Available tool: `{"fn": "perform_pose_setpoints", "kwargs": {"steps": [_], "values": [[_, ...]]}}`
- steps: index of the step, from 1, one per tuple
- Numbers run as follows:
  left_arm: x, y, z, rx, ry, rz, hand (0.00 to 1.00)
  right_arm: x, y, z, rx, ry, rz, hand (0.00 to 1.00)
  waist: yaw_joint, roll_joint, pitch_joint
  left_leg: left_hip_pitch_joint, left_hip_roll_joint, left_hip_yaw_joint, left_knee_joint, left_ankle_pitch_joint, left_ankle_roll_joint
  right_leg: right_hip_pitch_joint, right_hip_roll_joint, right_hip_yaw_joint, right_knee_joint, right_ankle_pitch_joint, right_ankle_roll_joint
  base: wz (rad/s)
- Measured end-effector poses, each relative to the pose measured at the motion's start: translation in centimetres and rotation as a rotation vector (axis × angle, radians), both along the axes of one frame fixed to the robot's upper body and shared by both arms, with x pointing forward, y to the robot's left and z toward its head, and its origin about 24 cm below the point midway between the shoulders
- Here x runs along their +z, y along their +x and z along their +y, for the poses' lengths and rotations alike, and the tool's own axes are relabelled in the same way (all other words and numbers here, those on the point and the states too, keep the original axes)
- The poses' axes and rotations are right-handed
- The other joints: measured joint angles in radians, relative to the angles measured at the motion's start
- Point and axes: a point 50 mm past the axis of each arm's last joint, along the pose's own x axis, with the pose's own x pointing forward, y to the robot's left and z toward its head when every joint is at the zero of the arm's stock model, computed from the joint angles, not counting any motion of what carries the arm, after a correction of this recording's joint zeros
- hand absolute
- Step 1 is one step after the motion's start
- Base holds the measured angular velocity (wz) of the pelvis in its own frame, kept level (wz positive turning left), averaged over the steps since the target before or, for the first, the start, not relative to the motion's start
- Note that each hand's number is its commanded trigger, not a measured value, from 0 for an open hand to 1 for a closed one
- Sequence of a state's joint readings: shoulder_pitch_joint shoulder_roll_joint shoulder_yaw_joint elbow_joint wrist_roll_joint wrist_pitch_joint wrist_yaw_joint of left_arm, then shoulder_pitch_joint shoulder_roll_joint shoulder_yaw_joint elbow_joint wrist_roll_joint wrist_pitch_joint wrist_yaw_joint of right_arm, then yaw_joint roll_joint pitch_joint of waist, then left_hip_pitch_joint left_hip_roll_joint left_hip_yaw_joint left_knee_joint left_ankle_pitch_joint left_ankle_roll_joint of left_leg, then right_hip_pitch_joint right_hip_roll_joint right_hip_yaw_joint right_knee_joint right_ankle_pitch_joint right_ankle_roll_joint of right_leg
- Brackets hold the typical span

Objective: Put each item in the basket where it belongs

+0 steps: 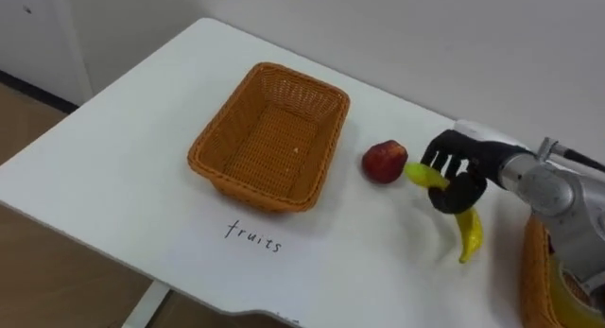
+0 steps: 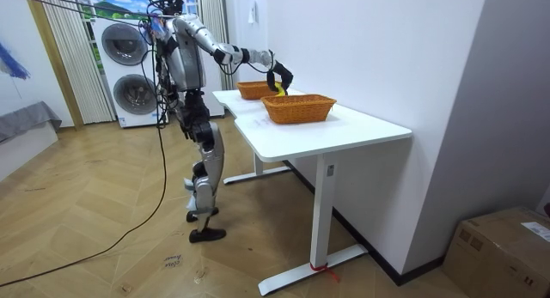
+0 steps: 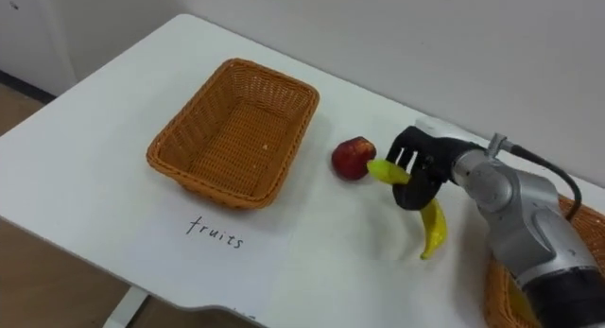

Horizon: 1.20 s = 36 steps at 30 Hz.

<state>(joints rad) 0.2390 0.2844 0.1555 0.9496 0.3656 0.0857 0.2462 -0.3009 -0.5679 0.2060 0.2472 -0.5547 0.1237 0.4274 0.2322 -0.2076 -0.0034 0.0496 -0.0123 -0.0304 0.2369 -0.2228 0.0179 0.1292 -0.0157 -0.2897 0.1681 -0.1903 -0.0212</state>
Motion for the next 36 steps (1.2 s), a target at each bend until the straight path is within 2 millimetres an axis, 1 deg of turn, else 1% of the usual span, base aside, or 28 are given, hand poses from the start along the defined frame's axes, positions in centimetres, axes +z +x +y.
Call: {"fn": "perform_pose_setpoints", "kwargs": {"steps": [2,5,7,9,11,16,20,22,26,32,36], "values": [[0.1,-0.2,0.0,-0.003,0.002,-0.005,0.0,0.7,0.1,0.1,0.004,0.009,-0.034,1.0,-0.01,-0.003,0.001,0.005,0.0,0.001,0.0,0.0,0.0,0.005,0.0,0.005,0.0,0.0,0.0,0.0],[0.1,-0.2,0.0,-0.002,0.002,-0.007,0.0,1.2,0.2,-0.1,-0.006,0.016,-0.059,1.0,-0.012,-0.002,0.0072,0.011,0.0,0.002,-0.009,0.0,0.001,0.014,0.0,0.007,0.0,0.0,0.0,0.0],[0.1,-0.3,0.1,0.005,0.002,-0.006,0.0,1.6,0.1,-0.1,-0.008,0.021,-0.078,1.0,-0.018,-0.002,0.0075,0.011,0.0,0.002,-0.013,0.0,0.001,0.013,0.0,0.011,0.0,0.0,0.0,-0.02],[0.0,-0.6,0.1,0.009,0.001,0.005,0.0,2.8,0.1,0.5,0.023,0.032,-0.129,1.0,-0.034,0.004,0.012,0.011,-0.001,0.003,-0.013,0.0,0.001,0.012,0.0,0.013,0.0,0.0,0.0,0.0],[0.0,-0.6,0.1,0.01,0.0,0.008,0.0,3.5,0.1,0.8,0.037,0.037,-0.159,1.0,-0.039,0.008,0.0142,0.011,-0.001,0.005,-0.014,0.0,0.001,0.011,0.001,0.014,0.0,0.0,0.0,0.0],[0.0,-0.7,0.0,0.011,0.0,0.006,0.0,4.6,0.1,1.3,0.057,0.04,-0.212,1.0,-0.041,0.012,0.0139,0.011,0.0,0.012,-0.018,0.0,0.001,0.006,0.001,0.018,0.0,0.0,0.0,-0.03],[-0.1,-0.5,-0.3,0.012,-0.001,0.0,0.0,5.8,-0.1,2.2,0.099,0.051,-0.278,1.0,-0.043,0.01,0.008,0.013,0.0,0.012,-0.017,0.001,0.002,0.005,0.0,0.015,0.0,0.0,0.0,0.0],[-0.2,-0.4,-0.4,0.013,-0.006,-0.003,0.0,6.1,-0.1,2.5,0.114,0.059,-0.302,1.0,-0.044,0.008,0.0071,0.014,0.0,0.013,-0.017,0.001,0.002,0.007,0.0,0.015,0.0,0.0,0.0,0.02],[-0.3,-0.4,-0.7,0.012,-0.013,-0.008,0.0,6.3,-0.1,2.7,0.125,0.079,-0.324,1.0,-0.043,0.004,0.0042,0.015,0.0,0.012,-0.017,0.001,0.002,0.009,-0.001,0.014,0.0,0.0,0.0,0.01],[-0.3,-0.1,-0.7,0.01,-0.015,-0.016,0.0,6.3,-0.1,2.7,0.124,0.076,-0.327,1.0,-0.043,0.003,0.0045,0.014,0.0,0.017,-0.024,0.001,0.002,0.007,-0.001,0.015,0.0,0.0,0.0,-0.01],[-0.3,-0.1,-0.7,0.008,-0.016,-0.017,0.0,6.9,-0.3,3.1,0.139,0.081,-0.349,1.0,-0.038,-0.001,0.0077,0.011,0.0,0.021,-0.024,0.001,0.002,0.003,-0.001,0.013,0.001,0.0,0.0,-0.02]]}}
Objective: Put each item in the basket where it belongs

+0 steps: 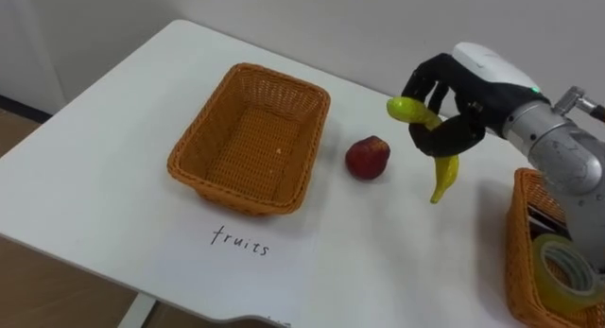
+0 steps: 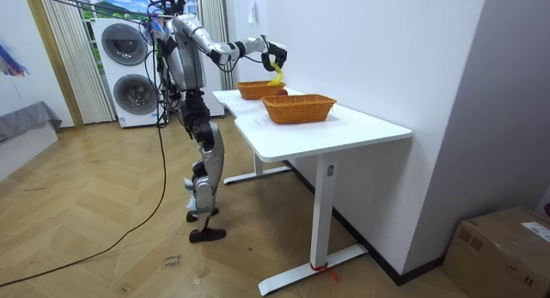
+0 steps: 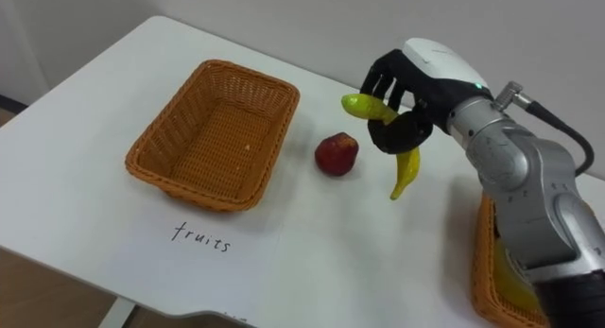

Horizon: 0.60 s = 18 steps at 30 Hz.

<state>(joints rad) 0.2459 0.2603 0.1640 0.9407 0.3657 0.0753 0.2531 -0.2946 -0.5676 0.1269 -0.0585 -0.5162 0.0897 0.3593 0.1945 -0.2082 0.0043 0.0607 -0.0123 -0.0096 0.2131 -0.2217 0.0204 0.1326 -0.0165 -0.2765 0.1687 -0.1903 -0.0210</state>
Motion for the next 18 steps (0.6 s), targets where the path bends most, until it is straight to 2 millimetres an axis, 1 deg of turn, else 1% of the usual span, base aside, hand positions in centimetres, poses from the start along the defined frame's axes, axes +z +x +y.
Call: {"fn": "perform_pose_setpoints", "kwargs": {"steps": [6,7,8,12,14,15,16,17,18], "values": [[-0.1,0.1,-0.2,-0.019,-0.003,0.005,0.0,0.3,-0.2,0.7,0.021,-0.004,-0.013,1.0,0.01,-0.015,0.0034,-0.002,0.0,0.0,0.0,0.0,0.0,-0.003,-0.001,-0.002,0.002,0.0,0.0,0.0],[-0.1,0.1,-0.3,-0.024,-0.005,0.008,0.0,0.3,-0.2,0.8,0.027,-0.005,-0.013,1.0,0.016,-0.016,0.0032,-0.003,-0.001,-0.001,0.0,0.0,0.0,-0.003,-0.001,-0.002,0.002,0.0,0.0,0.0],[-0.1,0.2,-0.3,-0.028,-0.004,0.008,0.0,0.2,-0.2,0.9,0.028,-0.009,-0.009,1.0,0.031,-0.018,0.0022,-0.003,-0.001,-0.003,-0.001,0.0,0.0,-0.004,0.0,0.0,0.002,0.0,0.0,0.0],[-0.1,0.4,-0.3,-0.047,0.006,0.009,0.0,0.6,0.3,2.4,0.076,-0.062,-0.025,1.0,0.039,-0.02,0.0021,-0.004,0.0,-0.006,-0.004,0.0,0.0,-0.006,0.001,-0.001,0.0,0.0,0.0,0.0],[0.0,0.7,-0.3,-0.05,0.007,0.001,0.0,0.8,0.4,3.0,0.097,-0.072,-0.034,1.0,0.062,-0.02,0.0022,0.0,0.0,-0.003,-0.007,0.0,0.0,-0.005,0.002,0.0,0.0,0.0,0.0,0.0],[0.0,0.8,-0.3,-0.051,0.006,-0.001,0.0,0.8,0.4,3.1,0.103,-0.073,-0.034,1.0,0.064,-0.02,0.0022,0.001,0.0,-0.003,-0.007,0.0,0.0,-0.004,0.002,0.0,0.0,0.0,0.0,0.0],[0.0,0.8,-0.3,-0.053,0.006,-0.003,0.0,0.7,0.3,3.5,0.116,-0.075,-0.032,1.0,0.074,-0.02,0.0023,0.003,0.0,-0.001,-0.006,0.0,0.0,-0.004,0.002,-0.001,0.0,0.0,0.0,0.0],[0.0,0.8,-0.3,-0.054,0.005,-0.005,0.0,0.6,0.2,3.8,0.128,-0.072,-0.033,1.0,0.089,-0.021,0.0036,0.004,0.0,-0.003,-0.006,0.0,0.0,-0.004,0.001,0.0,0.0,0.0,0.0,0.0],[0.0,0.8,-0.3,-0.055,0.004,-0.006,0.0,0.6,0.2,3.9,0.13,-0.07,-0.033,1.0,0.091,-0.023,0.0049,0.004,0.0,-0.004,-0.006,0.0,0.0,-0.004,0.001,-0.001,0.0,0.0,0.0,0.0]]}}
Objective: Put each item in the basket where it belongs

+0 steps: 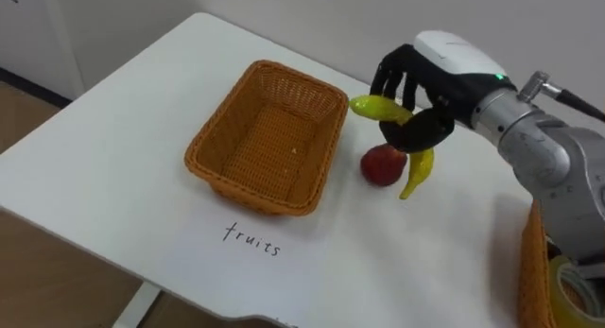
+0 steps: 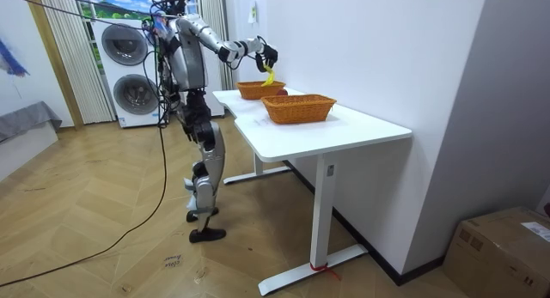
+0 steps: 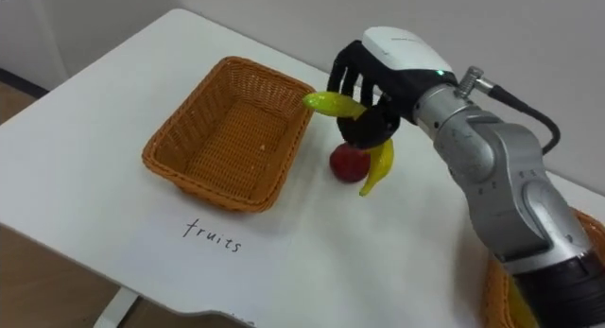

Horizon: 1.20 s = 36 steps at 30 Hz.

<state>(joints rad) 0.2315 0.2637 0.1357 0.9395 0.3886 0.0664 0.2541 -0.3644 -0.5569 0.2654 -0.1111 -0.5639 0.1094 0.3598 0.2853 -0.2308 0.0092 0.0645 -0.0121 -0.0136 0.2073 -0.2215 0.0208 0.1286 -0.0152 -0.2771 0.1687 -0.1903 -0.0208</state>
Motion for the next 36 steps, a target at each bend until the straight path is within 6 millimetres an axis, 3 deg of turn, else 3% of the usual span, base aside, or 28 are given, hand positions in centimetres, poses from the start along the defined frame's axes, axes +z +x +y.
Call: {"fn": "perform_pose_setpoints", "kwargs": {"steps": [3,5,7,15,24,36], "values": [[0.0,0.0,0.0,0.0,-0.004,0.001,0.0,0.0,0.1,0.5,0.011,0.014,-0.003,1.0,0.022,-0.005,0.0058,0.0,0.0,-0.003,0.0,0.0,0.0,0.001,0.0,0.0,0.0,0.0,0.0,0.04],[-0.1,-0.1,0.0,0.001,-0.006,0.005,0.0,0.2,0.2,1.1,0.022,0.036,-0.023,1.0,0.028,-0.005,0.0145,-0.004,-0.001,-0.011,-0.002,0.0,0.0,0.001,0.0,-0.001,0.0,0.0,0.0,0.09],[-0.1,-0.2,0.0,0.002,-0.007,0.009,0.0,0.0,0.2,1.6,0.038,0.042,-0.033,1.0,0.028,-0.003,0.0166,-0.011,-0.002,-0.02,-0.003,0.0,0.0,-0.001,0.0,-0.002,0.0,0.0,0.0,0.13],[-0.1,-0.3,-0.1,-0.006,-0.01,0.011,0.0,-0.7,0.0,3.1,0.091,0.069,-0.05,1.0,0.071,-0.002,0.0172,-0.019,-0.002,-0.031,0.0,0.0,0.0,-0.007,-0.001,-0.027,-0.001,0.0,0.001,0.04],[-0.2,-0.4,-0.4,-0.018,-0.009,0.013,0.0,0.4,0.7,5.3,0.147,0.091,-0.113,1.0,0.077,-0.004,0.0161,-0.019,-0.001,-0.033,-0.001,0.0,0.0,-0.007,-0.001,-0.032,-0.002,0.0,0.001,0.0],[-0.2,-0.6,-0.4,-0.02,0.018,0.035,0.0,-0.3,1.3,5.9,0.117,0.123,-0.115,1.0,0.085,-0.005,0.0147,-0.018,-0.004,-0.048,0.007,0.0,0.0,0.005,0.001,-0.031,-0.002,0.0,0.001,0.03]]}}
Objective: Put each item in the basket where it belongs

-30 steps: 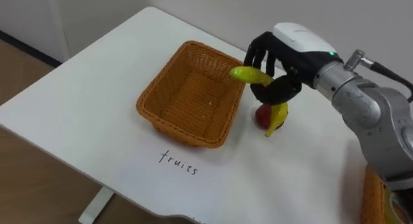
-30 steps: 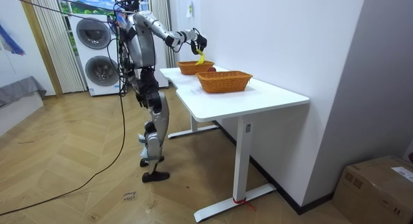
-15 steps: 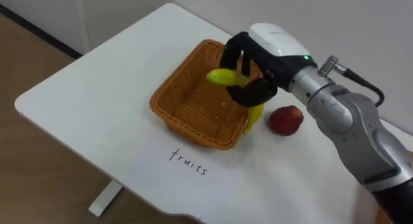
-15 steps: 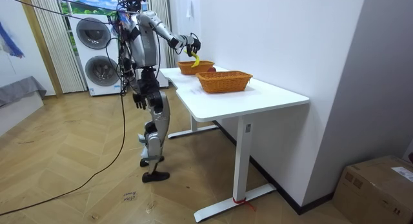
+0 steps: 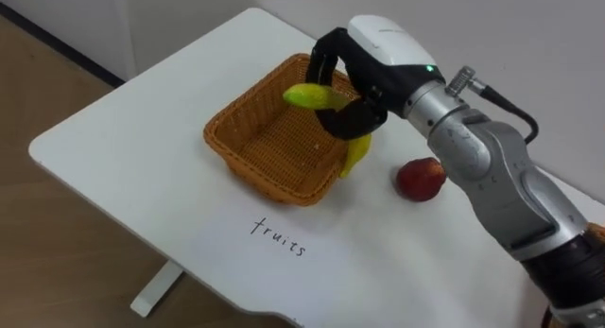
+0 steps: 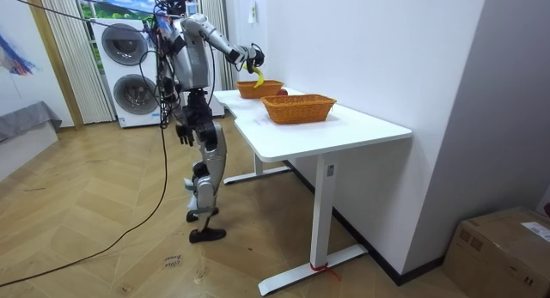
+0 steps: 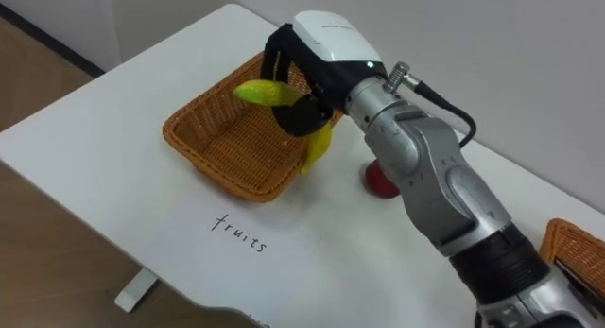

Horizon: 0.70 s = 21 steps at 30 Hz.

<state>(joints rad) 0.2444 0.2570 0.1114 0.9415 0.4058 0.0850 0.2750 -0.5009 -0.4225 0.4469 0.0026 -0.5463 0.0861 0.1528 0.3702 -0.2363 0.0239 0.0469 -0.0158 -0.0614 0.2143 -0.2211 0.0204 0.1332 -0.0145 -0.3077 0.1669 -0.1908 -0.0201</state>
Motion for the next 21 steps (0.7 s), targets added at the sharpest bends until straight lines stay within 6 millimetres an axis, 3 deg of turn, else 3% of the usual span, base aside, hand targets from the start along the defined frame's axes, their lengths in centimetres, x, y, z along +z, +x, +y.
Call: {"fn": "perform_pose_setpoints", "kwargs": {"steps": [21], "values": [[-0.15,-0.2,-0.19,-0.043,0.001,0.046,0.0,-0.41,0.45,-0.43,-0.022,0.001,0.022,1.0,0.011,0.0,0.0003,0.0,-0.004,-0.006,0.009,0.0,-0.001,0.011,-0.002,-0.009,-0.001,0.0,0.0,0.01]]}}
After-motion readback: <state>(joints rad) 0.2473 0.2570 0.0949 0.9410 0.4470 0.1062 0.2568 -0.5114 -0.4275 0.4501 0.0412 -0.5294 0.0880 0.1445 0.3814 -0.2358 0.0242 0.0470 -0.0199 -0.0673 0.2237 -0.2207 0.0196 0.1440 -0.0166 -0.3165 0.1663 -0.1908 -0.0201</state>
